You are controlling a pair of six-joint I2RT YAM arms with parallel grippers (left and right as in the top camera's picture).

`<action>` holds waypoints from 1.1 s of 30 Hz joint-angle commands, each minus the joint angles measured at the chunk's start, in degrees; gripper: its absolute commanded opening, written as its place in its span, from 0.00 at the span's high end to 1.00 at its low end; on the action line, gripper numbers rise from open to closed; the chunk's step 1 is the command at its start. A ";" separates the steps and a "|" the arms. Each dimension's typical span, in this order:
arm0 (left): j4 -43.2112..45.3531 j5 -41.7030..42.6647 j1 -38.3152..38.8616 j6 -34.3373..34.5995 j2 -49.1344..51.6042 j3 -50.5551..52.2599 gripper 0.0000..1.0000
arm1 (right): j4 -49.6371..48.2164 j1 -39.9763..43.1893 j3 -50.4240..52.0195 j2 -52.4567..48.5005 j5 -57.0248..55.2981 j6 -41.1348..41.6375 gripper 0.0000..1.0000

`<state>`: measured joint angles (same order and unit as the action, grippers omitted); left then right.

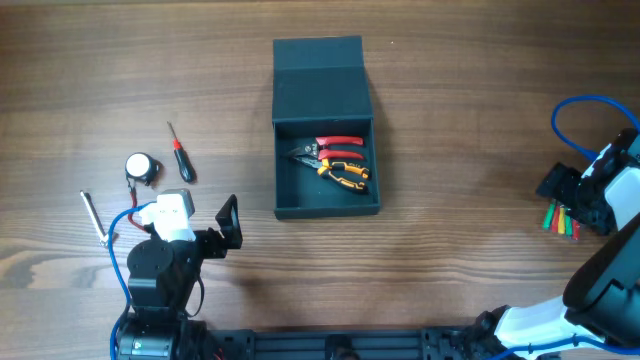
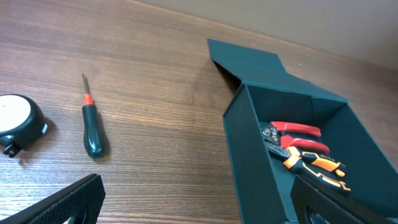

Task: Pack container
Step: 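Grasp the clear case of colored screwdrivers with the right gripper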

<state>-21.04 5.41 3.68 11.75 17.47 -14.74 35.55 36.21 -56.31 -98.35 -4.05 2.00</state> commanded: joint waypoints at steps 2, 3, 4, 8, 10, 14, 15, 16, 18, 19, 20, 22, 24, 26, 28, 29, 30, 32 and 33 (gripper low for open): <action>0.15 -0.37 -0.26 0.74 0.11 -1.18 0.00 | -1.77 0.04 1.42 0.31 1.20 -0.92 0.00; 0.15 -0.37 -0.26 0.72 0.11 -1.18 0.00 | -2.12 0.04 1.68 0.31 1.33 -1.03 0.00; 0.15 -0.37 -0.26 0.74 0.11 -1.18 0.00 | -2.40 0.04 1.84 0.31 1.70 -1.46 0.00; 0.15 -0.37 -0.26 0.74 0.11 -1.18 0.00 | -3.72 0.04 2.49 0.31 2.45 -2.05 0.00; 0.15 -0.37 -0.26 0.74 0.11 -1.18 0.00 | -4.26 0.04 2.49 0.31 2.45 -2.03 0.00; 0.15 -0.37 -0.26 0.74 0.11 -1.18 0.00 | -5.07 0.04 2.51 0.31 2.47 -2.03 0.00; 0.15 -0.37 -0.26 0.74 0.11 -1.18 0.00 | -5.14 0.04 2.51 0.31 2.47 -2.01 0.00; 0.15 -0.37 -0.26 0.74 0.11 -1.18 0.00 | -5.18 0.04 2.51 0.31 2.47 -2.05 0.00; 0.15 -0.37 -0.26 0.74 0.11 -1.18 0.00 | -5.16 0.04 2.58 0.31 2.47 -2.05 0.00; 0.15 -0.37 -0.26 0.74 0.11 -1.18 0.00 | -5.20 0.04 2.71 0.31 2.47 -2.03 0.00; 0.15 -0.37 -0.26 0.74 0.11 -1.18 0.00 | -5.35 0.04 2.95 0.31 2.47 -2.05 0.00; 0.15 -0.37 -0.26 0.74 0.11 -1.18 0.00 | -5.77 0.04 3.80 0.31 2.47 -2.10 0.00; 0.15 -0.37 -0.26 0.74 0.11 -1.18 0.00 | -6.49 0.04 5.22 0.31 2.71 -2.84 0.00; 0.15 -0.37 -0.26 0.74 0.11 -1.18 0.00 | -7.23 0.04 6.75 0.31 2.86 -3.82 0.00; 0.15 -0.37 -0.26 0.74 0.11 -1.18 0.00 | -8.20 0.04 8.04 0.31 2.86 -5.01 0.00; 0.15 -0.37 -0.26 0.74 0.11 -1.18 0.00 | -8.70 0.04 8.57 0.31 2.89 -5.01 0.00; 0.15 -0.37 -0.26 0.72 0.11 -1.18 0.00 | -9.09 0.04 8.98 0.31 2.86 -4.85 0.00; 0.15 -0.37 -0.26 0.74 0.11 -1.18 0.00 | -9.25 0.04 9.27 0.31 2.89 -4.50 0.00; 0.15 -0.37 -0.26 0.72 0.11 -1.18 0.00 | -9.33 0.04 9.27 0.31 2.89 -4.39 0.01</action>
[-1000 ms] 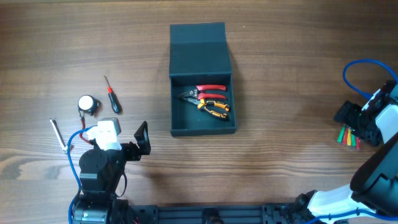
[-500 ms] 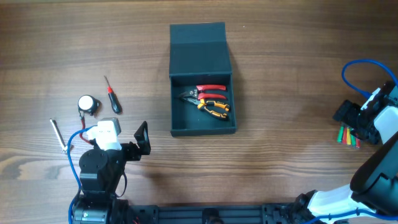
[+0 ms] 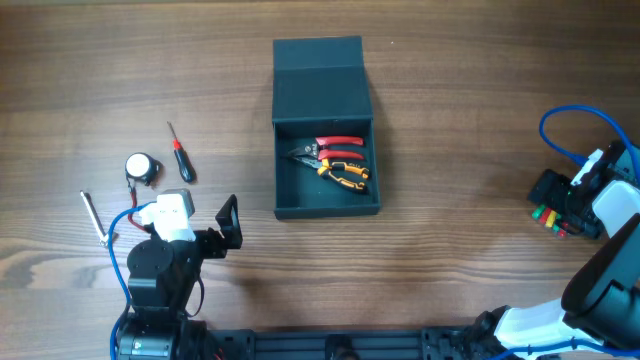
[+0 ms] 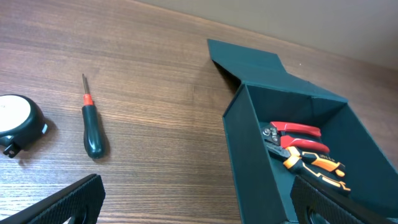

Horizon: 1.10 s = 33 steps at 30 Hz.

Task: Pack container
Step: 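Grasp the clear case of colored screwdrivers with the right gripper, then carry the screwdriver case into the green box and release it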

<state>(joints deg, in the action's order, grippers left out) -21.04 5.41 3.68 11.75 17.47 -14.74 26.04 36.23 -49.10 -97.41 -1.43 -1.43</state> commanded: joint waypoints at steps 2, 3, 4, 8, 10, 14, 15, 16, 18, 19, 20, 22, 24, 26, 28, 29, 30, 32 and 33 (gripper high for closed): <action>0.15 -0.37 -0.26 0.74 0.11 -1.18 0.00 | 0.28 0.02 2.05 -0.63 0.28 -0.92 0.02; 0.15 -0.37 -0.26 0.72 0.11 -1.18 0.00 | 0.31 0.02 2.05 -0.63 0.26 -0.90 0.04; 0.13 -0.37 -0.26 0.72 0.11 -1.18 0.00 | 0.31 0.02 2.05 -0.63 0.26 -0.92 0.06; 0.13 -0.37 -0.26 0.72 0.11 -1.18 0.00 | 0.31 0.02 2.05 -0.63 0.26 -0.90 0.21; 0.15 -0.37 -0.26 0.72 0.11 -1.18 0.00 | 0.33 0.02 2.05 -0.63 0.26 -0.37 0.24; 0.15 -0.37 -0.26 0.74 0.11 -1.18 0.00 | 0.33 0.02 2.05 -0.63 0.26 0.09 0.32; 0.13 -0.37 -0.26 0.72 0.11 -1.18 0.00 | 0.35 0.02 2.05 -0.63 0.26 0.11 0.33; 0.13 -0.37 -0.26 0.72 0.11 -1.18 0.00 | 0.35 0.02 2.05 -0.63 0.28 0.13 0.35; 0.13 -0.37 -0.26 0.74 0.11 -1.18 0.00 | 0.33 0.02 2.05 -0.63 0.26 0.15 0.38; 0.13 -0.37 -0.26 0.72 0.11 -1.18 0.00 | 0.33 0.02 2.05 -0.63 0.26 0.15 0.40; 0.13 -0.37 -0.26 0.72 0.11 -1.18 0.00 | 0.33 0.02 2.05 -0.63 0.26 0.13 0.40; 0.13 -0.37 -0.26 0.72 0.11 -1.18 0.00 | 0.35 0.02 2.05 -0.63 0.26 0.15 0.40; 0.13 -0.37 -0.26 0.72 0.11 -1.18 0.00 | 0.39 0.02 2.05 -0.63 0.26 0.42 0.40; 0.15 -0.37 -0.26 0.72 0.11 -1.18 0.00 | 0.46 0.02 2.03 -0.63 0.26 1.18 0.41; 0.13 -0.37 -0.26 0.72 0.11 -1.18 0.00 | 0.44 0.02 2.01 -0.61 0.28 1.84 0.50; 0.13 -0.37 -0.26 0.72 0.11 -1.18 0.00 | 0.44 0.00 1.97 -0.61 0.28 2.25 0.55; 0.13 -0.37 -0.26 0.72 0.11 -1.18 0.00 | 0.44 0.02 1.84 -0.61 0.26 2.93 0.64; 0.13 -0.37 -0.26 0.72 0.11 -1.18 0.00 | 0.79 0.00 1.27 -0.61 0.37 3.17 0.80; 0.13 -0.39 -0.26 0.72 0.11 -1.18 0.00 | 0.94 0.00 1.03 -0.61 0.57 3.13 0.82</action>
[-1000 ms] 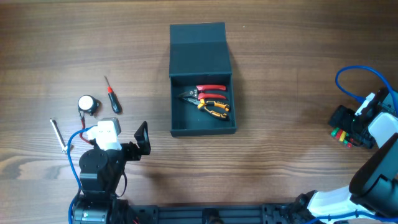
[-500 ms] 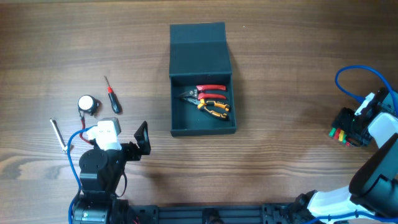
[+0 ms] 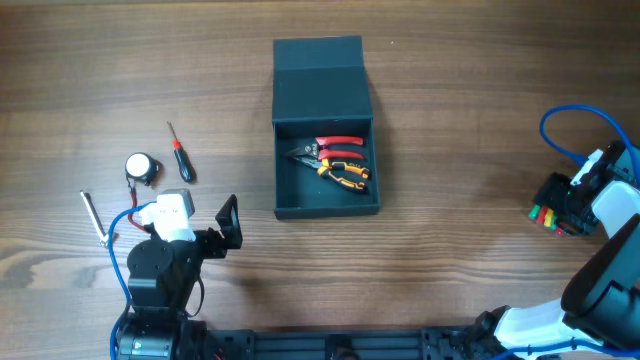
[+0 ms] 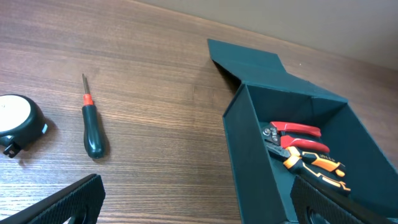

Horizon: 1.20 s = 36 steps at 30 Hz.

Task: Pack container
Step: 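Carry the screwdriver case into the green box and release it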

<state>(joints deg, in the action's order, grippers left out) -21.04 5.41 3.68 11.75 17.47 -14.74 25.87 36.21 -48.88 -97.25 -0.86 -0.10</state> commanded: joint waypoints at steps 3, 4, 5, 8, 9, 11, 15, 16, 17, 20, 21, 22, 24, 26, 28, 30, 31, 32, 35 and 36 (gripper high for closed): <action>0.13 -0.37 -0.26 0.72 0.11 -1.18 0.00 | 2.36 0.02 -0.66 -0.74 1.18 1.81 0.90; 0.15 -0.37 -0.26 0.72 0.11 -1.18 0.00 | 2.86 0.02 -1.20 -0.63 1.55 1.79 0.95; 0.13 -0.37 -0.26 0.72 0.11 -1.18 0.00 | 3.39 0.02 -1.86 -0.35 2.12 1.77 0.96; 0.15 -0.37 -0.26 0.72 0.11 -1.18 0.00 | 5.03 -0.04 -4.50 1.64 3.41 1.73 0.96; 0.15 -0.37 -0.26 0.72 0.11 -1.18 0.00 | 5.55 -0.20 -5.62 2.73 3.67 1.73 0.96; 0.15 -0.37 -0.26 0.72 0.11 -1.18 0.00 | 7.23 -1.16 -8.39 5.44 4.20 1.53 0.96; 0.15 -0.37 -0.26 0.72 0.11 -1.18 0.00 | 10.86 -5.92 -14.86 12.09 5.46 -2.78 0.96; 0.15 -0.37 -0.26 0.72 0.11 -1.18 0.00 | 12.11 -7.82 -16.81 13.77 5.44 -4.09 0.96; 0.15 -0.37 -0.26 0.72 0.11 -1.18 0.00 | 13.38 -10.03 -18.93 15.32 5.44 -5.14 0.96; 0.15 -0.37 -0.26 0.72 0.11 -1.18 0.00 | 16.98 -18.67 -25.42 19.43 5.44 -9.81 0.96; 0.15 -0.35 -0.26 0.72 0.11 -1.18 0.00 | 18.14 -22.12 -27.67 20.41 5.49 -12.37 0.96; 0.15 -0.35 -0.26 0.72 0.11 -1.18 0.00 | 19.17 -25.73 -29.62 21.18 5.51 -15.15 0.96; 0.15 -0.35 -0.26 0.72 0.11 -1.18 0.00 | 20.87 -33.14 -32.17 22.18 7.52 -23.67 0.96; 0.15 -0.35 -0.26 0.72 0.11 -1.18 0.00 | 21.29 -40.44 -33.09 22.40 8.20 -30.23 0.96; 0.15 -0.35 -0.26 0.72 0.11 -1.18 0.00 | 21.33 -46.49 -33.07 21.94 8.00 -34.38 0.96; 0.15 -0.35 -0.26 0.72 0.11 -1.18 0.00 | 21.31 -50.53 -33.07 21.07 7.85 -35.54 0.96; 0.15 -0.35 -0.26 0.72 0.11 -1.18 0.00 | 21.35 -52.37 -33.07 20.39 8.28 -36.44 0.96; 0.15 -0.35 -0.26 0.72 0.11 -1.18 0.00 | 21.49 -54.07 -33.07 19.54 9.11 -37.48 0.96; 0.15 -0.35 -0.26 0.72 0.11 -1.18 0.00 | 22.08 -57.94 -33.07 16.72 11.67 -40.28 0.96; 0.15 -0.35 -0.26 0.72 0.11 -1.18 0.00 | 22.23 -59.23 -33.07 15.50 11.96 -40.68 0.95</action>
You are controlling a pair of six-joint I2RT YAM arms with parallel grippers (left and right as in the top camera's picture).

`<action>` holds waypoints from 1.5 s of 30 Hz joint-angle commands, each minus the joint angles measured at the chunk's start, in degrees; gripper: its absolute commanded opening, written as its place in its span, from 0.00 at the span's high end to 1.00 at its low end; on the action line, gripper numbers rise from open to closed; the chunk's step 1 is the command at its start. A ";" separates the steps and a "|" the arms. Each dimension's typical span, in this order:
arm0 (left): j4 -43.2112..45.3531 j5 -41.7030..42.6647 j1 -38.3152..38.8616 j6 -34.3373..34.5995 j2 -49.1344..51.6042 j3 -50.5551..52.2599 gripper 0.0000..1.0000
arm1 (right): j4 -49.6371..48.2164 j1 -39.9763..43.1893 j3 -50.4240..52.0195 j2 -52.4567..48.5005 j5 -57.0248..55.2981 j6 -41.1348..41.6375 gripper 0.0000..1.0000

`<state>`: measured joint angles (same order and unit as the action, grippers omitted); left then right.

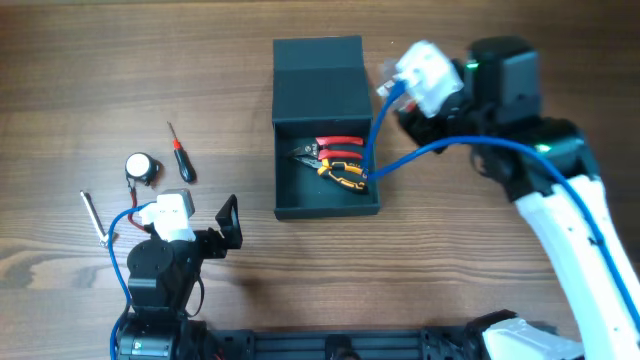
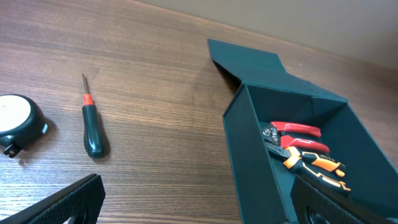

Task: Pack container
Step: 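Carry the screwdriver case into the green box and release it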

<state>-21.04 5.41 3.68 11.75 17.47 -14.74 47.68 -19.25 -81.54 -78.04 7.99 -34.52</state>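
Observation:
A dark teal box [image 1: 326, 207] stands open in the middle of the table, its lid folded back flat. Inside lie red-handled pliers [image 1: 338, 146] and orange-and-black pliers [image 1: 346, 175], both also in the left wrist view [image 2: 292, 129] [image 2: 314, 163]. My left gripper [image 1: 228, 222] rests open near the front left, fingers wide apart [image 2: 196, 202], with nothing between them. My right arm's white wrist [image 1: 428, 75] hangs just right of the box's back corner. Its fingers are hidden beneath it.
Left of the box lie a green-handled screwdriver [image 1: 180, 155], a round tape measure [image 1: 142, 168] and a slim metal tool [image 1: 95, 218]. A blue cable [image 1: 372, 130] from the right arm drapes over the box's right wall. The right arm's forearm crosses the table's right side.
My right arm has moved from the table's far right edge to beside the box's back right corner. The coloured bundle it was over no longer shows. The left arm has not moved.
My right gripper was at the far right edge beside a bundle of red, green and yellow pieces, then sat over that bundle at the following two moments. Now the arm is at the box. The left gripper stayed open and still throughout.

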 commanded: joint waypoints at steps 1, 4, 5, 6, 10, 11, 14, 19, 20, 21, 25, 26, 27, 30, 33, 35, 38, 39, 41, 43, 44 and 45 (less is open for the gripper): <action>0.15 -0.35 -0.26 0.72 0.11 -1.18 0.00 | 0.50 -4.98 -0.42 -5.01 3.10 -6.29 0.95; 0.15 -0.35 -0.26 0.72 0.11 -1.18 0.00 | 1.16 -8.24 -0.42 -9.42 3.96 -9.66 0.96; 0.15 -0.35 -0.26 0.72 0.11 -1.18 0.00 | 1.11 -9.27 -0.42 -11.37 3.96 -10.64 0.96; 0.15 -0.35 -0.26 0.72 0.11 -1.18 0.00 | 0.96 -10.56 -0.42 -14.14 4.07 -11.37 0.96; 0.15 -0.35 -0.26 0.72 0.11 -1.18 0.00 | 0.98 -12.66 -0.42 -20.15 4.20 -12.26 0.96; 0.15 -0.35 -0.26 0.72 0.11 -1.18 0.00 | 0.96 -13.05 -0.42 -21.84 4.22 -12.26 0.96; 0.15 -0.35 -0.26 0.72 0.11 -1.18 0.00 | 0.94 -13.20 -0.42 -25.00 5.27 -13.40 0.96; 0.15 -0.35 -0.26 0.72 0.11 -1.18 0.00 | 0.33 -13.14 -0.39 -29.42 5.42 -13.55 0.96; 0.15 -0.35 -0.26 0.74 0.11 -1.18 0.00 | 0.09 -13.16 -0.39 -29.94 5.42 -13.55 0.96; 0.15 -0.35 -0.26 0.74 0.11 -1.18 0.00 | -0.20 -13.14 -0.37 -30.45 5.44 -13.53 0.96; 0.15 -0.37 -0.26 0.74 0.11 -1.18 0.00 | -0.66 -13.16 -0.31 -32.30 5.46 -14.67 0.96; 0.15 -0.37 -0.26 0.74 0.11 -1.18 0.00 | -0.70 -13.16 -0.22 -32.63 5.49 -14.67 0.96; 0.15 -0.35 -0.26 0.72 0.11 -1.18 0.00 | -0.55 -13.16 -0.15 -33.09 5.66 -14.88 0.96; 0.15 -0.37 -0.26 0.72 0.11 -1.18 0.00 | -0.70 -13.16 0.26 -33.97 5.90 -14.99 0.96; 0.13 -0.37 -0.26 0.72 0.11 -1.18 0.00 | -0.66 -13.16 0.68 -34.10 6.36 -15.04 0.96; 0.15 -0.37 -0.26 0.72 0.11 -1.18 0.00 | -0.48 -13.16 0.66 -34.10 7.04 -15.13 0.96; 0.15 -0.37 -0.26 0.74 0.11 -1.18 0.00 | 0.13 -13.16 0.68 -34.10 7.15 -15.26 0.96; 0.15 -0.37 -0.26 0.72 0.11 -1.18 0.00 | 0.46 -13.16 0.68 -34.10 7.17 -15.28 0.96; 0.13 -0.37 -0.26 0.72 0.11 -1.18 0.00 | 1.22 -13.16 0.68 -34.10 7.39 -15.26 0.96; 0.15 -0.37 -0.26 0.72 0.11 -1.18 0.00 | 2.19 -13.16 0.68 -34.10 7.63 -15.28 0.96; 0.15 -0.37 -0.26 0.72 0.11 -1.18 0.00 | 2.47 -13.16 0.68 -34.10 7.61 -15.26 0.96; 0.15 -0.37 -0.26 0.72 0.11 -1.18 0.00 | 2.54 -13.16 0.68 -34.10 7.63 -15.21 0.96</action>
<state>-21.02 5.41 3.68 11.75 17.47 -14.74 49.58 -32.38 -81.14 -111.55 13.56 -48.95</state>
